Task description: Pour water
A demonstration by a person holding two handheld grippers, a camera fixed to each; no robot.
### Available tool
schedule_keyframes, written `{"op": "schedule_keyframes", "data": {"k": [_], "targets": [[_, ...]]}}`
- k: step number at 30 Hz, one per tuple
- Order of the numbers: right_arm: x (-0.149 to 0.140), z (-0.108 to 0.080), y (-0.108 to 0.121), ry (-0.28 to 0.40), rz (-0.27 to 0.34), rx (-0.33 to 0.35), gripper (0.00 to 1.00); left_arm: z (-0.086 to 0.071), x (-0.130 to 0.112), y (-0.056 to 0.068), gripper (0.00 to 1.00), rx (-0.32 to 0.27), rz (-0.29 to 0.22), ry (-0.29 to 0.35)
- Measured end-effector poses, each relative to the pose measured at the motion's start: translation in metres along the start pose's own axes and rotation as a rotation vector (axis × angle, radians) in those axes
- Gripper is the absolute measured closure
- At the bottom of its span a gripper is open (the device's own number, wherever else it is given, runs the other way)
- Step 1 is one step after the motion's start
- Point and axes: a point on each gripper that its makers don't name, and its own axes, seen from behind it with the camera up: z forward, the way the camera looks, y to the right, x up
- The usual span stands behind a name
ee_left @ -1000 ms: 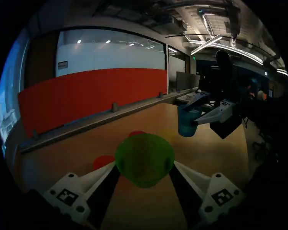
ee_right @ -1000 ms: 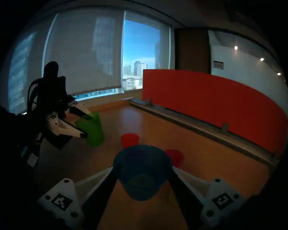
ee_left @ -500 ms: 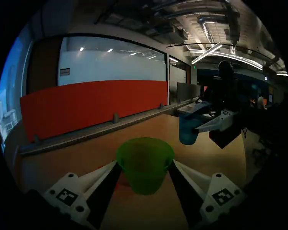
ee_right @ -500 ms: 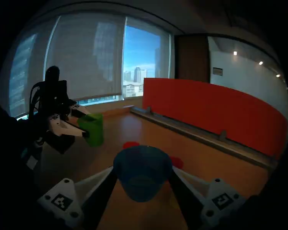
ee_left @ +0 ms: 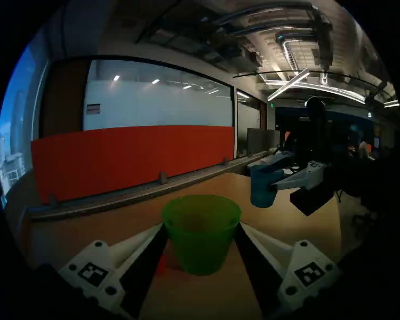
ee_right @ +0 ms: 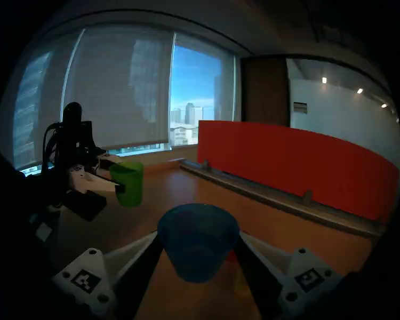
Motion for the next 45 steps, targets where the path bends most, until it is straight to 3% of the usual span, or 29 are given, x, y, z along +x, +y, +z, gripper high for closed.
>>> {"op": "schedule_keyframes", "data": {"k": [18, 30, 39, 45], "targets": [[0.020, -0.002, -0.002, 0.121, -0.013, -0.002, 0.10, 0.004, 0.008, 0.008, 0.16, -0.017, 0.020, 0.009], [0.024, 0.000, -0.004, 0.131, -0.036, 0.007, 0.10, 0.005, 0.006, 0.008, 0.16, -0.024, 0.015, 0.009], [0.033, 0.001, -0.008, 0.135, -0.081, 0.010, 0.10, 0.005, 0.004, 0.008, 0.16, -0.010, 0.049, 0.015], [0.043, 0.001, -0.011, 0.140, -0.117, 0.011, 0.10, 0.006, 0.002, 0.013, 0.17, -0.022, 0.039, 0.022]]}}
